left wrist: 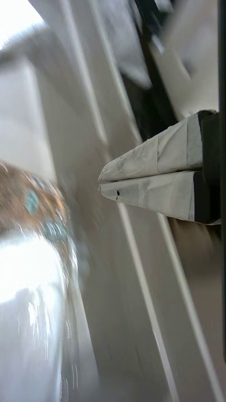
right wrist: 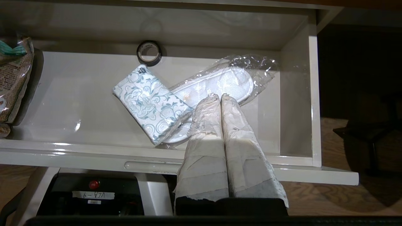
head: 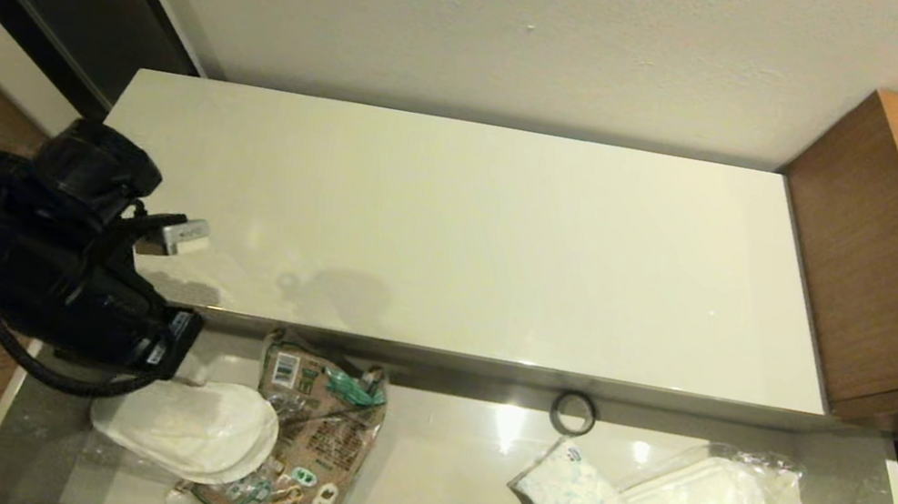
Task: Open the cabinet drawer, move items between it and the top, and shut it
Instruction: Take out the disposable slippers from the drawer
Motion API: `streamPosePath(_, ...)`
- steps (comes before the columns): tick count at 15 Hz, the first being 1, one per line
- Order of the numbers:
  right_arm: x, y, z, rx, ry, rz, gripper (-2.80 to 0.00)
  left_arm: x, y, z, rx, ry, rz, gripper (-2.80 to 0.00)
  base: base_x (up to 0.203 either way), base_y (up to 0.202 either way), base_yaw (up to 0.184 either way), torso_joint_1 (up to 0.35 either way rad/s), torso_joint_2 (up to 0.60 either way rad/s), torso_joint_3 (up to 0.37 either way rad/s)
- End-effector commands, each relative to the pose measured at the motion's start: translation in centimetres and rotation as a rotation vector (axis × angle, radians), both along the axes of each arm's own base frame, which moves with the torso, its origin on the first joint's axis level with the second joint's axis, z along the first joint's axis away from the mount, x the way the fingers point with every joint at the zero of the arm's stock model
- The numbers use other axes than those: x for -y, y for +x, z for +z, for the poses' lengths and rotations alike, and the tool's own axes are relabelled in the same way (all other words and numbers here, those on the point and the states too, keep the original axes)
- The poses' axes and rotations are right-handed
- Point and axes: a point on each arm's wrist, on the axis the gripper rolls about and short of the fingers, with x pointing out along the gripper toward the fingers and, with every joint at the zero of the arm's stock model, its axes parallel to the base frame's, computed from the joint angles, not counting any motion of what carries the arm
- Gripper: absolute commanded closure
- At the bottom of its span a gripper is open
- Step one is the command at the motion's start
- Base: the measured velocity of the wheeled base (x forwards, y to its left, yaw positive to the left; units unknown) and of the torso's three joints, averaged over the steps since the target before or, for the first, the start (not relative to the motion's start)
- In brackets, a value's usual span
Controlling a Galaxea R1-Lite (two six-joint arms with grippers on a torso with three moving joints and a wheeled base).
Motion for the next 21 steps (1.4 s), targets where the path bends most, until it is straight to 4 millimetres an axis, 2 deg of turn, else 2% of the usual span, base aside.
streamPosePath(1,0.0,0.0,0.0,-0.002,-0.001,0.0,0.0,-1.2,-1.2,1.0,-0.031,0.07,-0.083,0.0,0.0,0.0,0.0,0.0,0.0,0.0)
streamPosePath(2,0.0,0.0,0.0,-0.002,-0.001,0.0,0.0,-1.2,-1.6,0.9,-0.041,0.078,-0.094,0.0,0.0,0.0,0.0,0.0,0.0,0.0)
streamPosePath(4,0.0,0.0,0.0,-0.002,-0.001,0.0,0.0,-1.5,-3.7,0.8,-0.052,0.119,-0.182,0.0,0.0,0.0,0.0,0.0,0.0,0.0)
streamPosePath(6,0.0,0.0,0.0,-0.002,-0.001,0.0,0.0,-1.6,-4.4,1.0,-0.101,0.122,-0.186,0.0,0.0,0.0,0.0,0.0,0.0,0.0)
streamPosePath(10,0.0,0.0,0.0,-0.002,-0.001,0.0,0.0,-2.0,-5.5,-2.1,-0.256,0.176,-0.162,0.0,0.0,0.0,0.0,0.0,0.0,0.0)
streamPosePath(13,0.0,0.0,0.0,-0.002,-0.001,0.0,0.0,-1.9,-4.2,-4.6,-0.268,0.204,-0.16,0.0,0.0,0.0,0.0,0.0,0.0,0.0)
streamPosePath(15,0.0,0.0,0.0,-0.002,-0.001,0.0,0.0,-2.1,-2.3,-7.1,-0.214,0.255,-0.183,0.0,0.0,0.0,0.0,0.0,0.0,0.0)
streamPosePath(19,0.0,0.0,0.0,-0.002,-0.001,0.0,0.0,-2.8,-0.7,-9.1,-0.207,0.291,-0.211,0.0,0.0,0.0,0.0,0.0,0.0,0.0)
streamPosePath(21,0.0,0.0,0.0,-0.002,-0.001,0.0,0.0,-3.1,1.1,-10.6,-0.176,0.306,-0.192,0.0,0.0,0.0,0.0,0.0,0.0,0.0)
